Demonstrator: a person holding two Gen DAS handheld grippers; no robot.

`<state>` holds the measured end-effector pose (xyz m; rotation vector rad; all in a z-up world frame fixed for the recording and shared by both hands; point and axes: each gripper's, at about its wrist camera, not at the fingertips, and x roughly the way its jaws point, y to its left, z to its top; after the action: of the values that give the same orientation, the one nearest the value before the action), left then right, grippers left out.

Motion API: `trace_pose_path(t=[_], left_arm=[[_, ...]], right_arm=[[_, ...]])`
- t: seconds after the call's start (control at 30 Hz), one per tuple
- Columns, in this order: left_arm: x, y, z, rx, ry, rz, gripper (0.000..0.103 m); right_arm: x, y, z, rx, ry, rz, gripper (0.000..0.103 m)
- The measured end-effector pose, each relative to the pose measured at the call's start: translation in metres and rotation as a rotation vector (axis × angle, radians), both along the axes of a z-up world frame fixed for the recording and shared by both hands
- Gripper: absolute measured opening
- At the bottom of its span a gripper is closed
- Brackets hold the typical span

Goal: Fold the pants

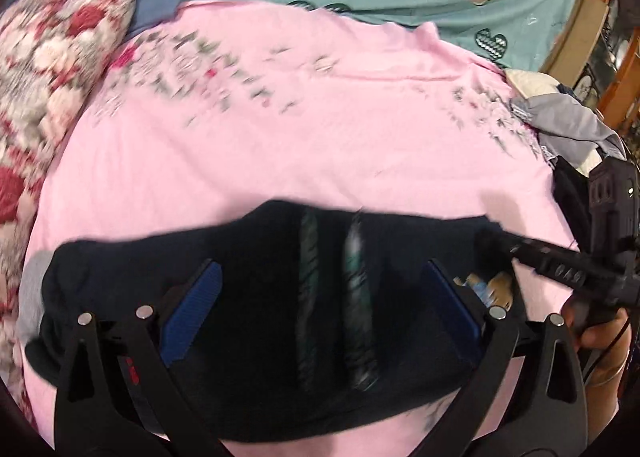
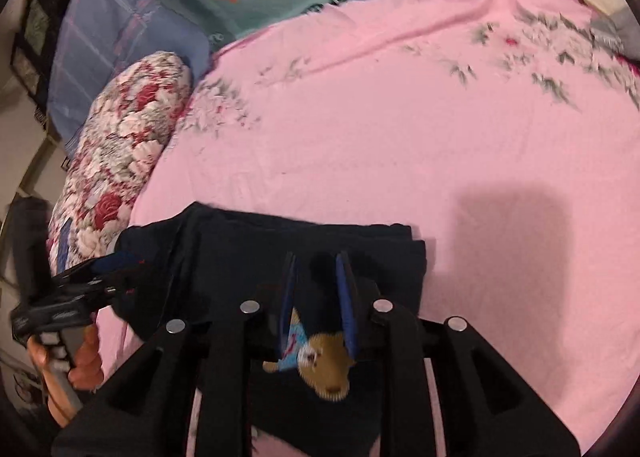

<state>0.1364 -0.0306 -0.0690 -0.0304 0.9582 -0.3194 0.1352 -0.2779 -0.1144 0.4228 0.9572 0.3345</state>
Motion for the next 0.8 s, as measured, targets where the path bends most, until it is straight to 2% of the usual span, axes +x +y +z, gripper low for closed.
trace_pose_path(t=[0.1,0.13,0.17,0.23,0.27,0.33,0.4,0.43,0.5,0.53,0.57,0.63,0.73,0.8], left_arm=[[0.020,-0.024,-0.011,0.015,0.046,-0.044,0.101],[0.026,-0.028,-0.018,0.044,0.063,-0.032,0.101],[0.036,-0.029,-0.031,0.095,0.096,0.009,0.101],[0.047,-0.021,-0.048,0.128,0.144,0.063,0.101],[0.052,-0.015,-0.056,0.101,0.180,0.076,0.101],[0.048,-0.009,-0.052,0.084,0.169,0.085,0.101],[0.038,-0.004,-0.042,0.061,0.161,0.097,0.101],[0.031,-0.001,-0.036,0.023,0.147,0.088,0.101],[0.023,0.001,-0.035,0.024,0.135,0.083,0.101],[0.022,0.000,-0.039,0.052,0.133,0.090,0.101],[0.024,0.000,-0.050,0.101,0.141,0.097,0.101],[0.021,0.001,-0.061,0.117,0.126,0.077,0.101],[0.011,0.006,-0.052,0.089,0.124,0.099,0.101],[0.002,0.013,-0.044,0.022,0.143,0.086,0.101]], right_arm=[[0.000,-0.003,0.002,-0.002,-0.007,-0.013,0.022],[-0.002,-0.004,0.004,0.002,-0.012,-0.011,0.023],[-0.003,-0.006,0.004,0.000,-0.011,-0.008,0.029],[0.000,-0.009,-0.002,-0.044,-0.004,0.008,0.033],[0.002,-0.013,-0.008,-0.044,0.007,0.010,0.026],[0.002,-0.017,-0.009,-0.078,0.021,-0.024,0.007],[-0.011,-0.004,0.006,-0.181,-0.041,-0.028,0.011],[-0.017,0.001,0.012,-0.184,-0.068,-0.018,0.020],[-0.034,0.015,0.020,-0.099,-0.109,0.072,0.026],[-0.041,0.023,0.018,-0.082,-0.105,0.124,0.030],[-0.044,0.029,0.014,-0.111,-0.088,0.150,0.034],[-0.043,0.036,-0.006,-0.263,-0.027,0.144,0.041],[-0.051,0.035,-0.004,-0.268,-0.054,0.132,0.042],[-0.056,0.032,0.004,-0.188,-0.051,0.124,0.051]])
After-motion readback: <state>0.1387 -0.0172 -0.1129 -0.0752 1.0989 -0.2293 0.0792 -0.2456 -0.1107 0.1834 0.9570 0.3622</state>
